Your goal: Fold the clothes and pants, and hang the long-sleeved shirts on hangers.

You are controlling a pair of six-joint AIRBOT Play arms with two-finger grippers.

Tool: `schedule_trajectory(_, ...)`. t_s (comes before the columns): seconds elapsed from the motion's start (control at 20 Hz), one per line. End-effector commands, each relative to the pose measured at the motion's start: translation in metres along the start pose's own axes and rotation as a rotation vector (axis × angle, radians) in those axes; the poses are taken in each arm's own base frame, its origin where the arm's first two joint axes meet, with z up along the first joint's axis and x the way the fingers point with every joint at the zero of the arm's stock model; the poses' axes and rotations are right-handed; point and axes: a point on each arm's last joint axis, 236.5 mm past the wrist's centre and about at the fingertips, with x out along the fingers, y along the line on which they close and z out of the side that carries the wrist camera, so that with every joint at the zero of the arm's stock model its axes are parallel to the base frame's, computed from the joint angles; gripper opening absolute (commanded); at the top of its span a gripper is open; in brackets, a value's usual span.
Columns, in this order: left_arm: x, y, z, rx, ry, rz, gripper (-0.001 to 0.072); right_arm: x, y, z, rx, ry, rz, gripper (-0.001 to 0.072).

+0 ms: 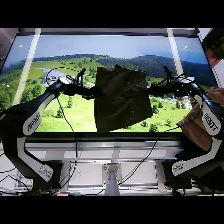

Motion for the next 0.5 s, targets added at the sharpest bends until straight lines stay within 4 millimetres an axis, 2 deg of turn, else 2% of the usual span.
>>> schedule_trajectory(0.0, 0.004, -0.004, 0.002, 0.009, -0.01, 0.002, 0.0184, 0.0, 0.003, -0.001, 0.002, 0.004, 0.011, 0.0028)
schedule_trajectory(0.05, 0.004, -0.007, 0.004, 0.004, -0.021, -0.004, 0.0048, 0.0, 0.005, -0.001, 0.003, 0.007, 0.018, 0.0028)
schedule_trajectory(0.1, 0.004, -0.01, 0.008, -0.009, -0.035, -0.017, 0.0024, 0.0, 0.007, -0.003, 0.004, 0.016, 0.026, 0.0028)
schedule_trajectory(0.3, -0.008, -0.004, 0.022, -0.022, -0.079, -0.013, 0.0023, -0.001, 0.01, -0.007, 0.003, 0.032, 0.039, 0.0028)
schedule_trajectory(0.45, -0.026, 0.004, 0.034, -0.038, -0.118, -0.009, 0.0023, -0.001, 0.011, -0.009, 0.002, 0.038, 0.044, 0.0027)
